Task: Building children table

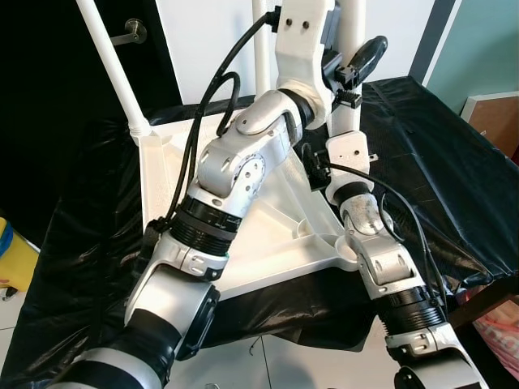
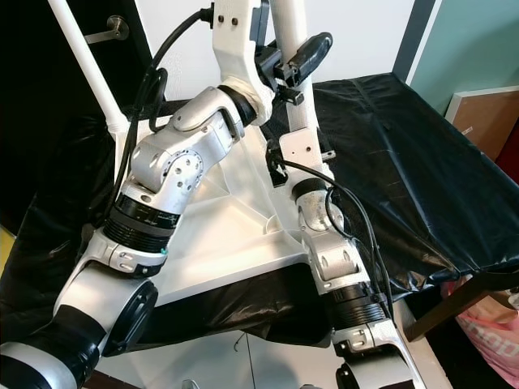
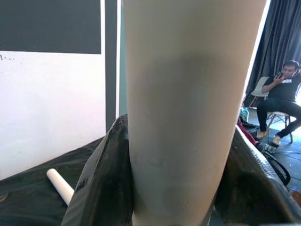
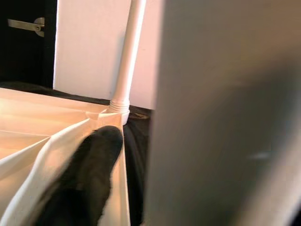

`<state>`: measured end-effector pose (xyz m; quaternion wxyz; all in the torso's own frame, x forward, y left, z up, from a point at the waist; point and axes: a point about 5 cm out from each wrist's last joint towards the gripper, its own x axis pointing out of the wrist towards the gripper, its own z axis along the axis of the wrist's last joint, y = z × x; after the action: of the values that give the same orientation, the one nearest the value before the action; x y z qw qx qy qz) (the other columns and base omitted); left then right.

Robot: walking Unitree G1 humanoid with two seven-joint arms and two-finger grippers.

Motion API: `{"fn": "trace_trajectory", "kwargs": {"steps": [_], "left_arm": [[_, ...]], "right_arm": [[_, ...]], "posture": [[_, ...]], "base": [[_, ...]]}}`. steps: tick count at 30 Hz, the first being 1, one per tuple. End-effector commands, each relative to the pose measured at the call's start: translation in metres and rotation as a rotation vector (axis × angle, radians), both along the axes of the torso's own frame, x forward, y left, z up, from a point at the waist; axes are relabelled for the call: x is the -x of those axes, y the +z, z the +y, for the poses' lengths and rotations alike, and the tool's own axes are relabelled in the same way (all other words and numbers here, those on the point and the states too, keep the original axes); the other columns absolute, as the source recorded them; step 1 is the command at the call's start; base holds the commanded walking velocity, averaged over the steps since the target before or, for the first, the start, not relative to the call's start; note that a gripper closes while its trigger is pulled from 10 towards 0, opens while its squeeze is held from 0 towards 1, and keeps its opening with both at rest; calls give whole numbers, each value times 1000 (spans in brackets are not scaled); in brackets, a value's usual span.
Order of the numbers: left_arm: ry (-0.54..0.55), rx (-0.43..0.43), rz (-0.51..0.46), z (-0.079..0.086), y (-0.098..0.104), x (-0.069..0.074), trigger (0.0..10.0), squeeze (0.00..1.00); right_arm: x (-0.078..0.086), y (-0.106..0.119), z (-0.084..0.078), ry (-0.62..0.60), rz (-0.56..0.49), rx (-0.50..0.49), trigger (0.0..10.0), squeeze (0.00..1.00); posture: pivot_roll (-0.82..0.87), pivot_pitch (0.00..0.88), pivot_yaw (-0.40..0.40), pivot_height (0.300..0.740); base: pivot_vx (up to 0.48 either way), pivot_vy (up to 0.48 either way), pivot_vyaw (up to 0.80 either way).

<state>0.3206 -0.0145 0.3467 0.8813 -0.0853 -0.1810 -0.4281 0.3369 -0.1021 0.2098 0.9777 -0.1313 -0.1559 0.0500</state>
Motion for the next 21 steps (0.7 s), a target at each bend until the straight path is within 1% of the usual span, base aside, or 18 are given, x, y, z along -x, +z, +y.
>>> {"fn": "trace_trajectory", "kwargs": {"steps": [1,3,5,8,12,13,14,17,19,20,21], "left_arm": [[-23,17,-33,-5,11,6,10000,0],[-21,23,-35,-5,12,6,10000,0],[-21,23,-35,-5,12,6,10000,0],[-36,13,-43,-8,12,9,10000,0],[-47,6,-51,-9,11,10,10000,0],[-74,12,-51,-10,10,12,10000,1000],[-74,12,-51,-10,10,12,10000,1000],[-102,18,-56,-10,6,13,10000,1000],[-83,-8,-105,-9,5,14,10000,1000],[-71,-21,-140,-9,5,15,10000,965],[-71,-21,-140,-9,5,15,10000,965]], "right_arm": [[-2,-4,2,1,17,-8,0,0],[-4,-6,-1,-22,27,-33,0,0],[-4,-6,-1,-22,27,-33,0,0],[-5,-7,-5,-58,27,-51,0,0],[-5,-7,-5,-65,27,-57,0,0],[-5,-9,-6,-74,40,-83,10000,0],[-5,-9,-6,-74,40,-83,10000,0],[-7,-12,-9,-88,69,-136,10000,0],[-8,-13,-11,-96,83,-160,10000,0],[-8,-14,-12,-101,87,-167,10000,0],[-8,-14,-12,-101,87,-167,10000,0]], "posture": [[-173,5,23,740],[-174,5,23,740],[-174,5,23,740],[-175,10,23,740],[-175,11,23,740],[-175,12,23,740],[-175,12,23,740],[-175,12,24,740],[-175,11,24,740],[-176,10,24,740],[-176,10,24,740]], "base": [[0,0,0],[0,0,0],[0,0,0],[0,0,0],[0,0,0],[0,0,0],[0,0,0],[0,0,0],[0,0,0],[0,0,0],[0,0,0]]}}
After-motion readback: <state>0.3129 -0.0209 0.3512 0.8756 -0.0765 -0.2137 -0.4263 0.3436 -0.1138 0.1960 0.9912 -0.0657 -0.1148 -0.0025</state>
